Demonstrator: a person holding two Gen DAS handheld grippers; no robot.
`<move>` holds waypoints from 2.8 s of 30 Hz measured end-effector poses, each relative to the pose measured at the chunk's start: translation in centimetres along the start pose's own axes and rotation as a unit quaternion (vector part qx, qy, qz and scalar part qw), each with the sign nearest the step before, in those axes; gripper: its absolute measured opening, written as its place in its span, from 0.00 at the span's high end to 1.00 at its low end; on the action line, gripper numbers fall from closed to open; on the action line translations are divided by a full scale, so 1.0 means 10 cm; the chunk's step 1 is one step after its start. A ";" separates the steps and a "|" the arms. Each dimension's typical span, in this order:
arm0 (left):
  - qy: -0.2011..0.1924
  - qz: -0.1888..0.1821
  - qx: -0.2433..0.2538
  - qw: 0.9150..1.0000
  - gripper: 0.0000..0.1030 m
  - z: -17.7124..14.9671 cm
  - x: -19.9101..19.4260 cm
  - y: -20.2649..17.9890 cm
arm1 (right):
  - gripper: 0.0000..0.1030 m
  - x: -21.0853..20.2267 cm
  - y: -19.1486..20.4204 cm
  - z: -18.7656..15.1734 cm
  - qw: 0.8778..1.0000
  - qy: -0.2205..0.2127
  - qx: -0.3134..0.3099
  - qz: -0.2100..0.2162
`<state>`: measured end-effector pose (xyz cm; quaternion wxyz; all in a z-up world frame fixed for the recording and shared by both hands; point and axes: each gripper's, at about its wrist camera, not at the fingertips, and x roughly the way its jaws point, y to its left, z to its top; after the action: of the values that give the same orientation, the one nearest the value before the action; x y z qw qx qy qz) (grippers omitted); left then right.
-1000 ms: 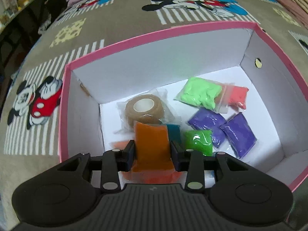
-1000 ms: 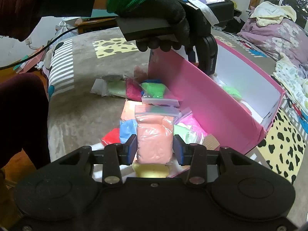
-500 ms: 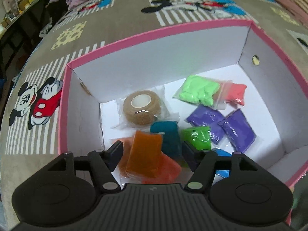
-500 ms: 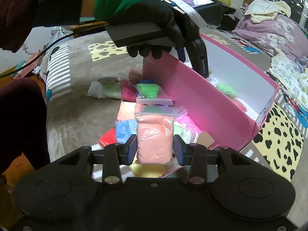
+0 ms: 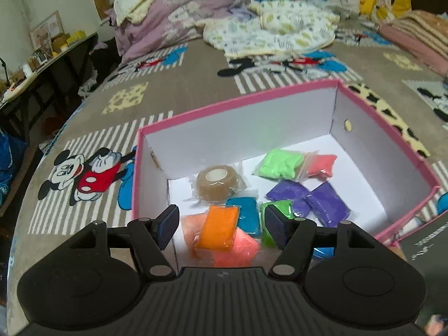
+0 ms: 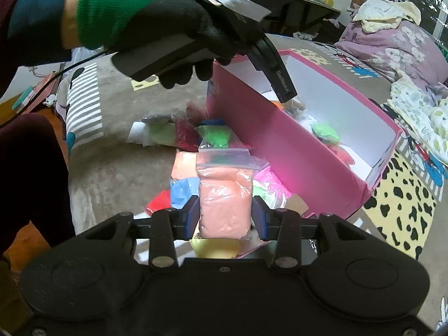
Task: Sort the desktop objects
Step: 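Lower the orange packet into the box and open the left tool, then carry the held pink clay packet over the pink box with the right tool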
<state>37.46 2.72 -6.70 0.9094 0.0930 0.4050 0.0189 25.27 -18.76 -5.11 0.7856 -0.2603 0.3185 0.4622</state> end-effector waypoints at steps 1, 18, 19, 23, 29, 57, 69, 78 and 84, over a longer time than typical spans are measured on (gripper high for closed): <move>-0.004 0.000 0.001 1.000 0.35 -0.01 -0.05 0.00 | 0.61 0.00 0.01 0.02 1.000 0.001 -0.002 -0.001; -0.077 -0.019 -0.003 0.997 0.36 -0.40 -0.77 0.08 | 0.61 -0.11 0.16 0.18 0.999 0.023 -0.023 -0.014; -0.083 -0.017 -0.005 0.996 0.36 -0.45 -0.81 0.09 | 0.61 -0.11 0.16 0.18 0.999 0.024 -0.023 -0.014; -0.102 -0.016 -0.009 0.995 0.36 -0.66 -0.97 0.14 | 0.61 -0.16 0.16 0.18 0.999 0.026 -0.019 -0.018; -0.154 -0.004 -0.012 0.988 0.35 -1.03 -1.25 0.12 | 0.61 -0.20 0.11 0.16 1.000 0.024 0.002 -0.017; -0.198 -0.101 -0.042 0.974 0.35 -1.99 -1.10 -0.10 | 0.61 -0.03 -0.10 0.76 0.995 -0.019 0.055 -0.086; -0.232 -0.151 -0.069 0.958 0.35 -1.98 -1.11 -0.03 | 0.61 -0.05 -0.50 1.34 0.984 -0.051 0.111 -0.126; -0.238 -0.162 -0.094 0.953 0.35 -1.97 -1.05 0.06 | 0.61 0.44 -0.99 1.34 0.975 0.006 0.164 -0.147; -0.227 -0.160 -0.106 0.955 0.35 -1.96 -0.94 0.12 | 0.61 0.84 -1.16 1.11 0.971 0.054 0.188 -0.140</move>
<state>16.68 5.92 -12.38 0.9731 -0.0685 0.1931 -0.1055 41.63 -11.35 -2.66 0.8589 -0.1745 0.4018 0.2653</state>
